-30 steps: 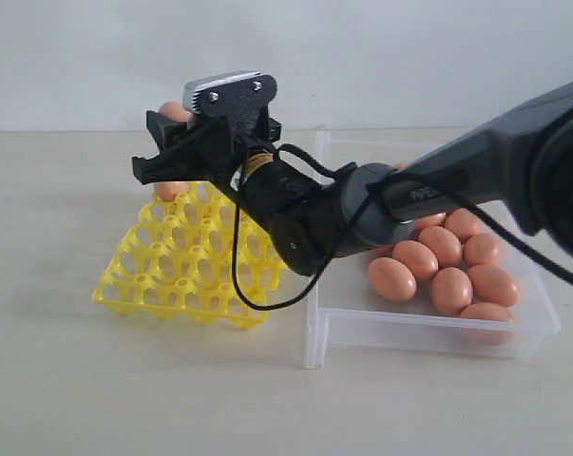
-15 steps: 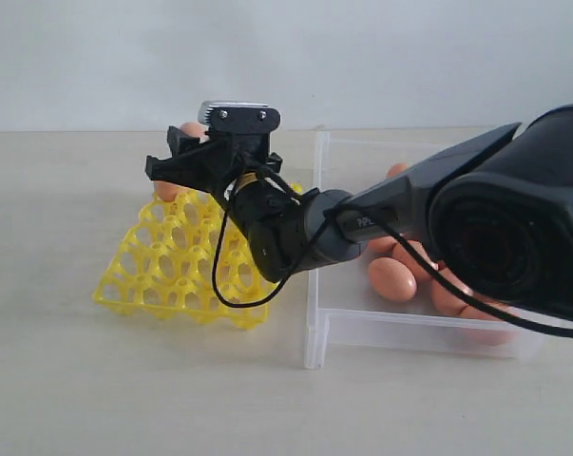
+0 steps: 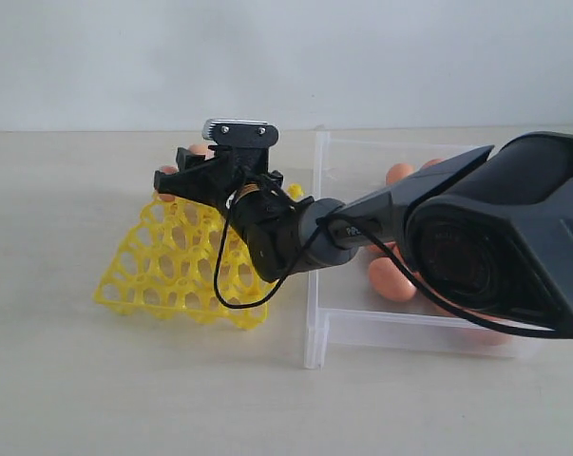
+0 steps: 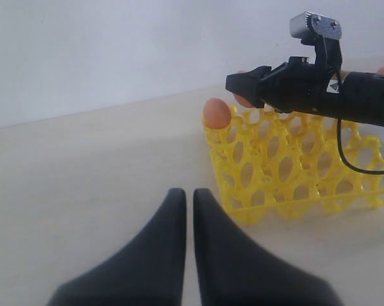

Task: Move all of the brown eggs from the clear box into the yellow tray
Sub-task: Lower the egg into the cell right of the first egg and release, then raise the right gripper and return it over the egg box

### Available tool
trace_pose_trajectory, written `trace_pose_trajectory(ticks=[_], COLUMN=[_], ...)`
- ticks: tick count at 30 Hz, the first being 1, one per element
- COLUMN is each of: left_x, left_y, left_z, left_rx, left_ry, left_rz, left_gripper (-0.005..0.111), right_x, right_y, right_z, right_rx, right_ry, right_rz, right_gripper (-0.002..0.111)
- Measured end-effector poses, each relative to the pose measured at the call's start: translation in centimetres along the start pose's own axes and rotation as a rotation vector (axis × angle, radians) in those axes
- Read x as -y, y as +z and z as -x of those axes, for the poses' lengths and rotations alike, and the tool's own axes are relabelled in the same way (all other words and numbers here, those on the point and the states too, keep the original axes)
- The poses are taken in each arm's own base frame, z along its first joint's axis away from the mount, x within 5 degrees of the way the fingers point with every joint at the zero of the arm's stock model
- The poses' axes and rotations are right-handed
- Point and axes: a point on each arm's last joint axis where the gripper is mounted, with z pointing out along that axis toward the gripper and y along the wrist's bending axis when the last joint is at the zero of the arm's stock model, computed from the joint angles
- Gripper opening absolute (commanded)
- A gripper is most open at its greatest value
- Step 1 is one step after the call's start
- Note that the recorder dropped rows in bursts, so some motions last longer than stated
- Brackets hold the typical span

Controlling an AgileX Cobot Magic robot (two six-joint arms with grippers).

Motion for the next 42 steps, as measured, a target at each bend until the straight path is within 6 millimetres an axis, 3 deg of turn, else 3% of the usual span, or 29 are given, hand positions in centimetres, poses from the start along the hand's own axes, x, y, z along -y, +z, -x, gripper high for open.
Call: trace_pose_trajectory(ticks=[15,17,18,20,23,33,35,38,40,41,42], left_x=[0.0,0.0,0.0,0.0,0.0,0.0,0.0,0.0,0.0,0.0,0.0], left_y=[0.0,0.0,0.0,0.0,0.0,0.0,0.0,0.0,0.0,0.0,0.0], left_z=[0.0,0.0,0.0,0.0,0.0,0.0,0.0,0.0,0.0,0.0,0.0], left_rx=[0.000,0.000,0.000,0.000,0.000,0.000,0.000,0.000,0.000,0.000,0.000], left_ry=[0.000,0.000,0.000,0.000,0.000,0.000,0.000,0.000,0.000,0.000,0.000], left_rz=[0.000,0.000,0.000,0.000,0.000,0.000,0.000,0.000,0.000,0.000,0.000], left_gripper=[0.004,0.004,0.004,0.004,0.004,0.004,0.004,0.004,0.004,0.004,0.004], right_x=[-0.1,-0.2,-0.2,-0.2,-0.2,-0.4,-0.7,-1.8,-2.7,-2.9,-3.6], right_y=[0.1,0.1,0.1,0.1,0.1,0.1,0.1,-0.1,-0.4,-0.6,-0.9], right_z=[-0.7,-0.7,-0.7,-0.7,-0.7,-0.2,0.7,3.6,5.5,6.1,7.1], right_rx=[-0.087,-0.088,-0.088,-0.088,-0.088,-0.084,-0.069,-0.059,-0.075,-0.097,-0.151], right_ry=[-0.028,-0.033,-0.033,-0.034,-0.036,-0.035,-0.032,-0.033,-0.039,-0.049,-0.085], right_rz=[0.010,0.014,0.014,0.015,0.017,0.018,0.024,0.038,0.049,0.053,0.069], right_gripper=[0.003,0.017,0.031,0.048,0.055,0.055,0.055,0.053,0.036,0.017,0.005])
